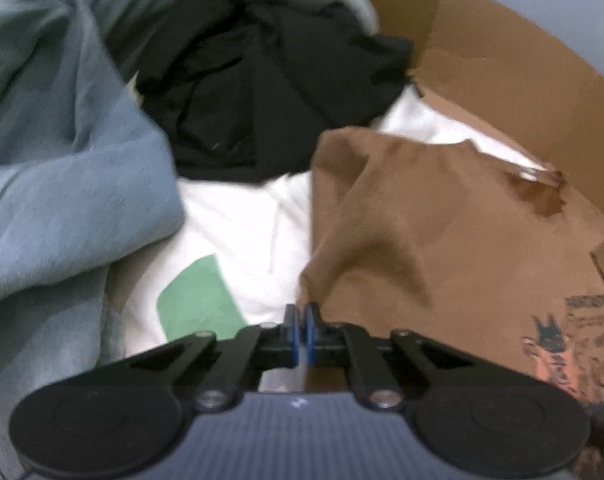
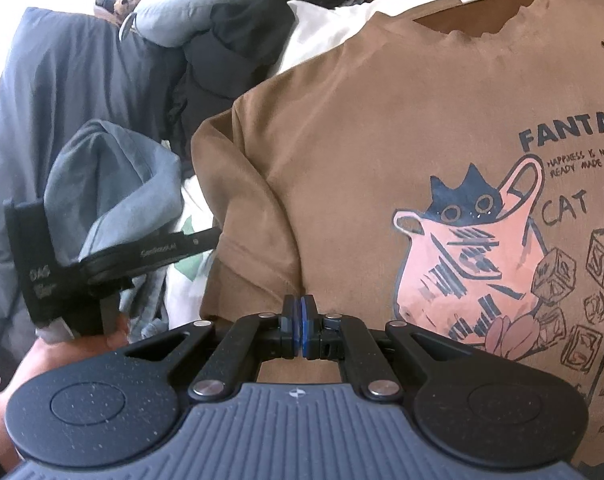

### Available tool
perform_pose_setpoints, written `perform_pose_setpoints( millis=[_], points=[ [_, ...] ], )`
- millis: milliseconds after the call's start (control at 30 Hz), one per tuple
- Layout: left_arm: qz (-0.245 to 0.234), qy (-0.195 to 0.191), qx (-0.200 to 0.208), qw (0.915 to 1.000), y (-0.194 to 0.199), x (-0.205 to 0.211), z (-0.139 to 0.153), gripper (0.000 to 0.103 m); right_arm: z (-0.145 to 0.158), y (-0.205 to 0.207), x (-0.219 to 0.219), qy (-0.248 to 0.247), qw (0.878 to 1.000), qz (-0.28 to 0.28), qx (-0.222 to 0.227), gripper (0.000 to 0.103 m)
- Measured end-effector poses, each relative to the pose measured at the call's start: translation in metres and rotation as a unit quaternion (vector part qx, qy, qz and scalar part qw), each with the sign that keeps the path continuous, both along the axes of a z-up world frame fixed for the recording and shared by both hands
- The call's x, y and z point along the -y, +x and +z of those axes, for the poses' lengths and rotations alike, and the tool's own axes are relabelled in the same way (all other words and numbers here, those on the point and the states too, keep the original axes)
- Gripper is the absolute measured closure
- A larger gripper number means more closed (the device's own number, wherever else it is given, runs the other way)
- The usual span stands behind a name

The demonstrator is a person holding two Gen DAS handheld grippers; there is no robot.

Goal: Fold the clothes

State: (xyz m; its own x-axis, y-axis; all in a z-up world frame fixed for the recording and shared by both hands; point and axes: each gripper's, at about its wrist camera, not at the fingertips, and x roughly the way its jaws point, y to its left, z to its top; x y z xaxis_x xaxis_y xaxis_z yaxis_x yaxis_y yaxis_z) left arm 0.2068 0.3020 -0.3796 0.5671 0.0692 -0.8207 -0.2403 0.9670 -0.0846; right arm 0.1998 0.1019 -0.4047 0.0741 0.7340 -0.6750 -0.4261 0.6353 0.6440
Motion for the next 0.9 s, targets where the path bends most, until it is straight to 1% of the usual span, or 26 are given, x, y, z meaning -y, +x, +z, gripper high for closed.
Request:
perform_pose_setpoints(
  millis=[67, 133, 233, 300, 367, 400, 433, 500, 567, 633, 700, 767, 833, 900],
  points=[
    [-0.008, -0.005, 0.01, 0.9999, -0.002, 0.006, 0.011, 0.1, 0.005, 0.003, -0.001, 0.009, 1.0, 0.005, 0.008, 0.102],
    [-0.01, -0.02, 0.019, 0.9996, -0.001, 0.009, 0.023, 0.1, 0.009, 0.007, -0.003, 0.017, 1.0, 0.011, 0.017, 0.102],
    [-0.015, -0.036, 0.033, 0.9987, 0.002, 0.015, 0.038, 0.1, 0.016, 0.009, -0.009, 0.024, 0.999, 0.019, 0.034, 0.095],
    [-0.019, -0.046, 0.041, 0.9979, 0.006, 0.02, 0.047, 0.1, 0.019, 0.011, -0.013, 0.032, 0.999, 0.019, 0.039, 0.081],
    [-0.024, -0.061, 0.046, 0.9968, 0.009, 0.024, 0.051, 0.1, 0.022, 0.012, -0.017, 0.038, 0.998, 0.02, 0.046, 0.07],
    [-0.026, -0.069, 0.049, 0.9961, 0.01, 0.026, 0.053, 0.1, 0.024, 0.012, -0.02, 0.04, 0.998, 0.02, 0.05, 0.066],
    [-0.029, -0.076, 0.052, 0.9953, 0.012, 0.028, 0.055, 0.1, 0.025, 0.013, -0.022, 0.043, 0.997, 0.02, 0.053, 0.065],
    [-0.033, -0.091, 0.057, 0.9936, 0.015, 0.032, 0.059, 0.1, 0.027, 0.014, -0.026, 0.047, 0.997, 0.022, 0.06, 0.056],
    [-0.038, -0.106, 0.062, 0.9917, 0.018, 0.036, 0.063, 0.1, 0.027, 0.017, -0.031, 0.05, 0.997, 0.022, 0.063, 0.055],
    [-0.043, -0.122, 0.067, 0.9894, 0.021, 0.041, 0.067, 0.1, 0.028, 0.021, -0.036, 0.053, 0.996, 0.021, 0.066, 0.052],
    [-0.053, -0.115, 0.076, 0.989, 0.022, 0.046, 0.07, 0.1, 0.029, 0.024, -0.04, 0.052, 0.996, 0.019, 0.073, 0.051],
    [-0.06, -0.11, 0.077, 0.9891, 0.024, 0.049, 0.07, 0.1, 0.028, 0.027, -0.043, 0.045, 0.995, 0.019, 0.083, 0.051],
    [-0.06, -0.122, 0.079, 0.9875, 0.025, 0.049, 0.068, 0.1, 0.025, 0.031, -0.046, 0.036, 0.995, 0.02, 0.093, 0.051],
    [-0.062, -0.121, 0.08, 0.9874, 0.026, 0.05, 0.068, 0.1, 0.021, 0.034, -0.048, 0.031, 0.995, 0.021, 0.097, 0.051]
  ],
)
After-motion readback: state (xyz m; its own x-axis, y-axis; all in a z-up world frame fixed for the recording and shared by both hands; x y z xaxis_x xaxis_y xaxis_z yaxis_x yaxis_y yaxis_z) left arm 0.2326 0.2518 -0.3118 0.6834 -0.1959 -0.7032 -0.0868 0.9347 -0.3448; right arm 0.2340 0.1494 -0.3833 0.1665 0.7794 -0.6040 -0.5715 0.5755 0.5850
